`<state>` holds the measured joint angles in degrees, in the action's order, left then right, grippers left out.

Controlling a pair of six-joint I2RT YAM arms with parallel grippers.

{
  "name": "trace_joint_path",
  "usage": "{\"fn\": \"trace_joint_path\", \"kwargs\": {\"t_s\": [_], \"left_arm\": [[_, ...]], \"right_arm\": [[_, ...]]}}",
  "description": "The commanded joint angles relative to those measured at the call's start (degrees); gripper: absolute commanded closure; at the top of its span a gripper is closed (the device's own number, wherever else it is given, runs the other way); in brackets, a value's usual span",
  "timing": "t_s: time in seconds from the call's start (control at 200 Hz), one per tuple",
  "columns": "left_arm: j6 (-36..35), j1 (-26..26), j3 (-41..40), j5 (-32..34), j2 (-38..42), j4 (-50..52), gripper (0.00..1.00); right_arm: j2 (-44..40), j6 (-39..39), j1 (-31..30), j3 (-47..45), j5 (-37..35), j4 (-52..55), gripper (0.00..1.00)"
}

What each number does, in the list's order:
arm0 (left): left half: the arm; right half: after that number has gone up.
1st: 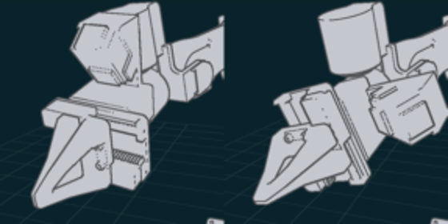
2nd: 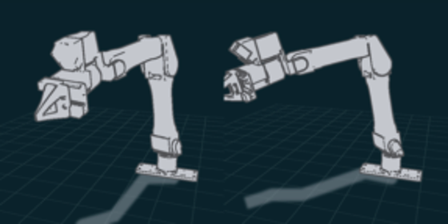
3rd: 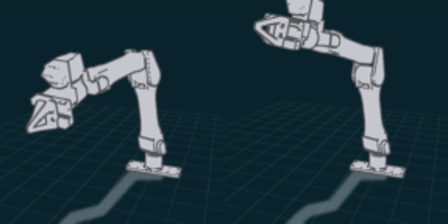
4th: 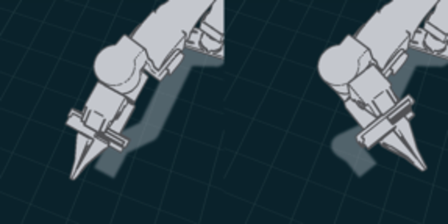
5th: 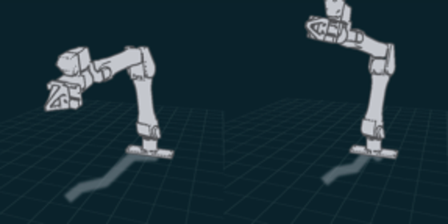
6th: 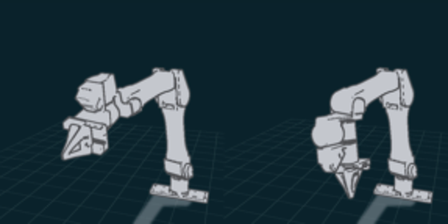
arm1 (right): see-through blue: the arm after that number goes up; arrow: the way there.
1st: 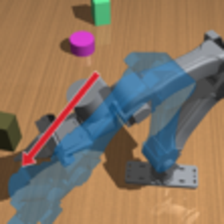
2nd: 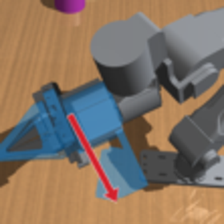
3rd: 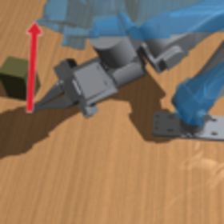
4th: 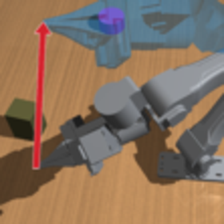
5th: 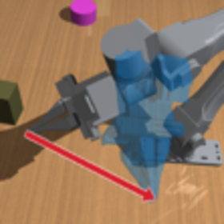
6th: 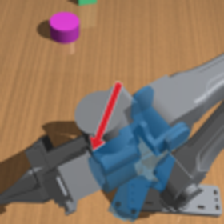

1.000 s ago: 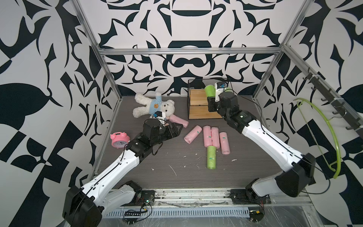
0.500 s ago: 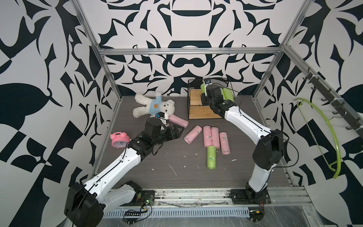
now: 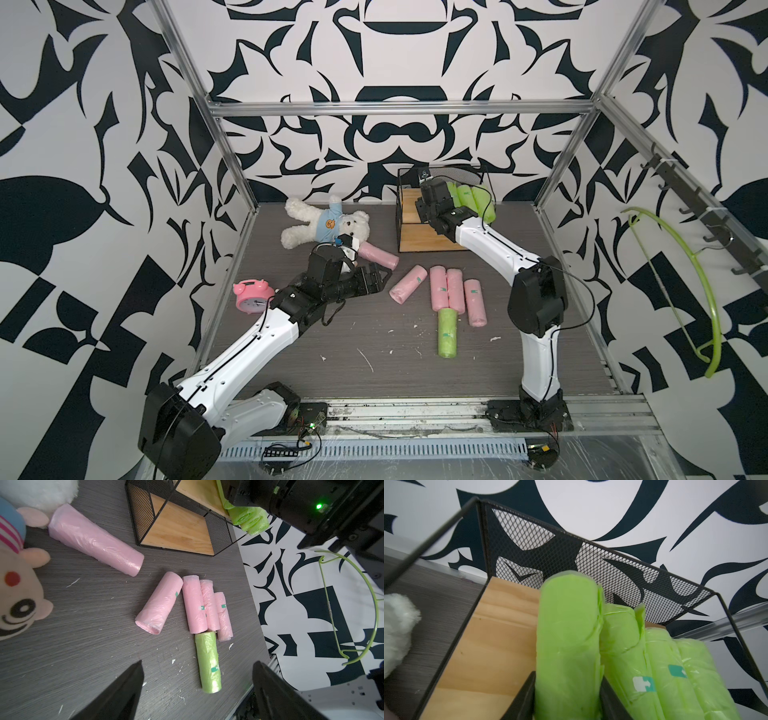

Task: Sort the rolls of trash bags by color and place them on the shelf
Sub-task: Place the roll of trash bags on the shelf.

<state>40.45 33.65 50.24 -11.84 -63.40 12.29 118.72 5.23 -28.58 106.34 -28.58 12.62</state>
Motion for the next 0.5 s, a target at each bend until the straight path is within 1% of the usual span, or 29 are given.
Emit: {"fn": "trace_joint_path", "kwargs": {"t_s": [0.0,0.1,0.28,0.495], "left_arm": [[-1.0,-0.1,0.8,-0.8,-0.4,1.0,0.11],[-1.1,-0.1,0.8,-1.0,-0.5,1.4,0.11],[-1.2,-0.1,0.8,-0.9,-0.4,1.5,0.1],[-1.0,-0.1,0.8,-1.0,-1.0,1.2,0.1]], "right_arm": [[-1.0,2.9,0.2,4.1,-5.2,-2.7,0.6],[0.2,4.3,0.2,5.1,-7.7,-2.3,0.58],[1.7,5.2,0.2,6.3,-10.2,-2.1,0.54],[1.3,5.6,0.2,6.4,-11.4,-1.3,0.5]]}}
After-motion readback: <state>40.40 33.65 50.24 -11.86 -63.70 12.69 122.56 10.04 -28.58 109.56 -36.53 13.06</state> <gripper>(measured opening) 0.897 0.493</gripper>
